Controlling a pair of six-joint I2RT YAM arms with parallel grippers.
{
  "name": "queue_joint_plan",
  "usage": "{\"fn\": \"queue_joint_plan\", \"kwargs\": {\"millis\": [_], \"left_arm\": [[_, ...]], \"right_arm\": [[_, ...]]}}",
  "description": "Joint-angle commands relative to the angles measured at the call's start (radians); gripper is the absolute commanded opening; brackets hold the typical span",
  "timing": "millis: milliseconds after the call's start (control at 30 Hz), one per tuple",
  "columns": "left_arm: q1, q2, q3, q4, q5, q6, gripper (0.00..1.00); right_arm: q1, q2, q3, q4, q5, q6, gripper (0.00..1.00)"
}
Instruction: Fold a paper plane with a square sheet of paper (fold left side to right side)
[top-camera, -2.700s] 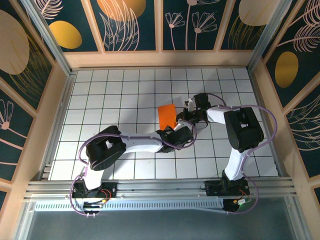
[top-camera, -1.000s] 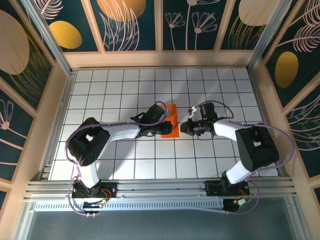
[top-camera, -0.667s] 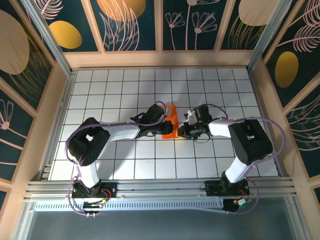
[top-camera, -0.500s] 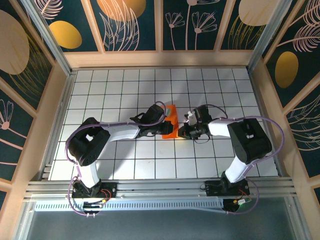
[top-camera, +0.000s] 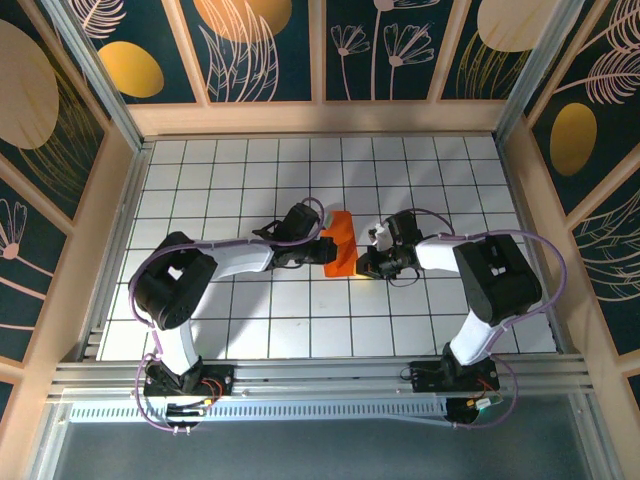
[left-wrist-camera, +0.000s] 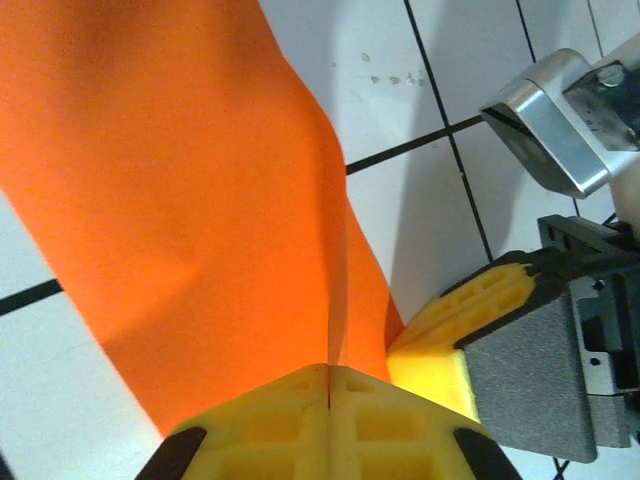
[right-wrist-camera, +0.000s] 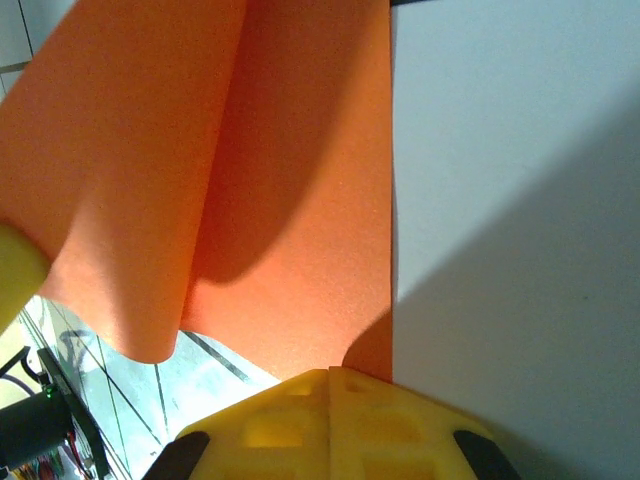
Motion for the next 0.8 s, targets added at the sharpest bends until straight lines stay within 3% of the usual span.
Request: {"fn": "queue_joint_plan", "kwargs": {"millis": [0, 767], "left_arm": [[0.017, 0.012, 0.002, -0.039, 0.019, 0.047, 0.0], [0.041, 0.086, 0.1, -0.157, -0.051, 0.146, 0.0]], "right_arm": [[0.005, 0.035, 0.006, -0.048, 0.047, -0.031, 0.0], [0.005, 0.049, 0.015, -0.068, 0.059, -0.044, 0.0]]}}
